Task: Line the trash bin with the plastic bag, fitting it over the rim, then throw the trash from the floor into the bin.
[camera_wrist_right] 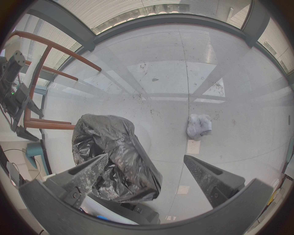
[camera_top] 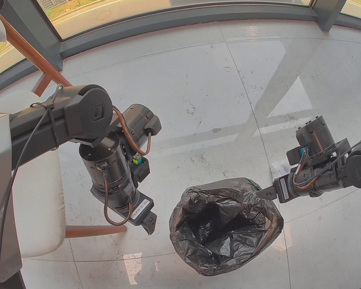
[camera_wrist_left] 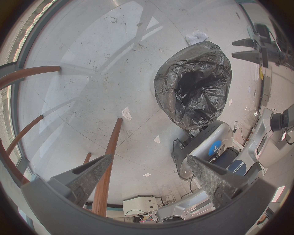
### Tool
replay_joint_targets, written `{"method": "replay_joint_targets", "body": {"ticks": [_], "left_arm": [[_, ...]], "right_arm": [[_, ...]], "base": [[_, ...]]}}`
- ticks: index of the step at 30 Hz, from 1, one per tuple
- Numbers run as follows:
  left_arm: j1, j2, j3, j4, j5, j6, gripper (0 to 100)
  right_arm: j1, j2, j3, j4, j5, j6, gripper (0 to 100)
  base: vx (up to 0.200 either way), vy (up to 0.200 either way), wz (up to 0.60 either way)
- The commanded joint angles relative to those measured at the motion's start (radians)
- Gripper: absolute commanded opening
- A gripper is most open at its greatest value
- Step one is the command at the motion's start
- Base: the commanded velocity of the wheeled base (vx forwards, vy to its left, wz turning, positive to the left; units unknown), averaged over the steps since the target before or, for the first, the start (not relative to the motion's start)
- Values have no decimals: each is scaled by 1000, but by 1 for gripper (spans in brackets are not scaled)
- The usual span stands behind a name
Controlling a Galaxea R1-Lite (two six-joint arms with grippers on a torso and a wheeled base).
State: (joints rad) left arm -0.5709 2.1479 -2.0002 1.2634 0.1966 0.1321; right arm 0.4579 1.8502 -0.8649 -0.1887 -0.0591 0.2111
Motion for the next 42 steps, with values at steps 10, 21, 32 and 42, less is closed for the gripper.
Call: {"method": "replay_joint_targets", "body": {"ticks": [10,21,32,42], "left_arm": [[-23,-14,0,17,27,-20,100],[-23,-45,0,86,27,-25,100],[-21,-43,0,86,27,-25,100],[-21,-46,0,86,29,-26,100]], "right_arm": [[-50,251,-172,-1,-1,-7,100],[-120,297,-287,-23,1,-4,100],[4,230,-229,-24,27,11,100],[21,276,-217,-29,65,4,100]], "base": [[0,0,0],[0,0,0],[0,0,0],[0,0,0]]}}
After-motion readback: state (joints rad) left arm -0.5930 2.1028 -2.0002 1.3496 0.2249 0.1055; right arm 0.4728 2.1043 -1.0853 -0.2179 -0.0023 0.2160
